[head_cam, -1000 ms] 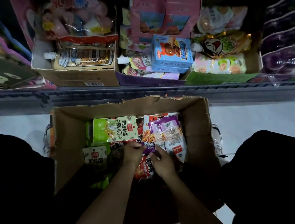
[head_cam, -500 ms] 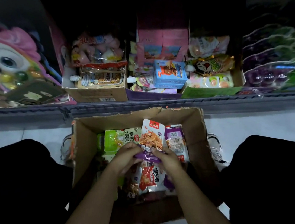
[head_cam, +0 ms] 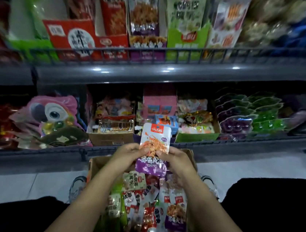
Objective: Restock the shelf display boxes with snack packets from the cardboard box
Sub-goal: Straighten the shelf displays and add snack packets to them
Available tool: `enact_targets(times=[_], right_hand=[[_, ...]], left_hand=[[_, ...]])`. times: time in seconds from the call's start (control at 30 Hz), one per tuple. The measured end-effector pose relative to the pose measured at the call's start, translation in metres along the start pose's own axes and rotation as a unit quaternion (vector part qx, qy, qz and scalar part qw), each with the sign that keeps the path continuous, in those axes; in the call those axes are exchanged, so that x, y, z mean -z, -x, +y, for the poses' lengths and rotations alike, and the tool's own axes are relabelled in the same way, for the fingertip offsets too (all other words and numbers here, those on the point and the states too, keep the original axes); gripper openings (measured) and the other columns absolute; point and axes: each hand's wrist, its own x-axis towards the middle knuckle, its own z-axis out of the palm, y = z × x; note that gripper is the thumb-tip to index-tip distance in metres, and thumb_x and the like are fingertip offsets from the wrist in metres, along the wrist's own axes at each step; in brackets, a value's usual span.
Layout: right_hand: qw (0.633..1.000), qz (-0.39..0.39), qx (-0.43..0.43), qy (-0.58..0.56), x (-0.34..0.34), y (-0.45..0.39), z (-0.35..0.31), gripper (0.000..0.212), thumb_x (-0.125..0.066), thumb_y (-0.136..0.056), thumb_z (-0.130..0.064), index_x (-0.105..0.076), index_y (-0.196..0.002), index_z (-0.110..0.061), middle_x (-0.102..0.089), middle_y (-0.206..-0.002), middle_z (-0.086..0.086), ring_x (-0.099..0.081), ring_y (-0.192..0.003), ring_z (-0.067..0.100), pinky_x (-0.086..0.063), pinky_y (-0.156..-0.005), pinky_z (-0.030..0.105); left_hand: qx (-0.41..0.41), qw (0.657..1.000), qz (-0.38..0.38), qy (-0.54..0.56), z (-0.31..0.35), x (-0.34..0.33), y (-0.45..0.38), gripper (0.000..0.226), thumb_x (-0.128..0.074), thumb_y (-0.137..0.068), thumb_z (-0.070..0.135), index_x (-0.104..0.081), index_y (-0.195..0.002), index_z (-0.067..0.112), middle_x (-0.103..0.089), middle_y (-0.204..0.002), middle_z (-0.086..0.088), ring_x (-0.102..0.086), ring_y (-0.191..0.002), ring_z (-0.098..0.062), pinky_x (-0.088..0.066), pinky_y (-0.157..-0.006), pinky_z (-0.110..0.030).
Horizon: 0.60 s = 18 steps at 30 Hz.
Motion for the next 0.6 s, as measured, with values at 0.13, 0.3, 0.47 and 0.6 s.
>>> enact_targets(times=[0.13,0.3,0.47,0.6], right_hand=[[0.998,-0.022,0.049,0.031,-0.007,0.021,-0.05,0.02,-0.07,-0.081,-0.011,-0.069,-0.102,-0.009,-0.073,-0.096,0.007,-0.07,-0.082,0.017,-0.056,-0.072,0.026],[0.989,-0.039,0.114,0.088,-0.017,0.036,-0.105,0.005,-0.068,-0.083,-0.015,-0.07,-0.086,-0.011,-0.073,-0.08,0.003,-0.066,-0.067,0.015,-0.051,-0.055,0.02],[0.974,-0.034,0.174,0.14,-0.026,0.044,-0.149,0.014,-0.065,-0.086,-0.016,-0.064,-0.073,-0.01,-0.067,-0.075,0.007,-0.059,-0.068,0.018,-0.048,-0.054,0.021],[0.964,-0.023,0.218,0.149,-0.03,0.05,-0.185,0.011,-0.065,-0.086,-0.015,-0.063,-0.077,-0.009,-0.063,-0.054,-0.009,-0.056,-0.046,-0.001,-0.04,-0.044,0.011]], left_hand=[[-0.053,0.998,0.001,-0.037,0.05,0.011,0.018,0.017,-0.072,-0.075,0.031,-0.068,-0.075,0.015,-0.073,-0.082,-0.003,-0.067,-0.083,-0.02,-0.048,-0.08,-0.032],[-0.129,0.989,0.034,-0.062,0.105,0.026,0.038,0.016,-0.071,-0.081,0.022,-0.068,-0.078,0.007,-0.073,-0.079,-0.003,-0.068,-0.068,-0.01,-0.051,-0.063,-0.02],[-0.192,0.978,0.056,-0.063,0.144,0.033,0.047,0.016,-0.071,-0.082,0.019,-0.066,-0.069,0.012,-0.071,-0.065,-0.001,-0.067,-0.057,-0.011,-0.051,-0.052,-0.022],[-0.229,0.97,0.067,-0.057,0.171,0.036,0.047,0.014,-0.072,-0.08,0.018,-0.067,-0.068,0.014,-0.073,-0.071,-0.007,-0.069,-0.068,-0.027,-0.054,-0.065,-0.037]])
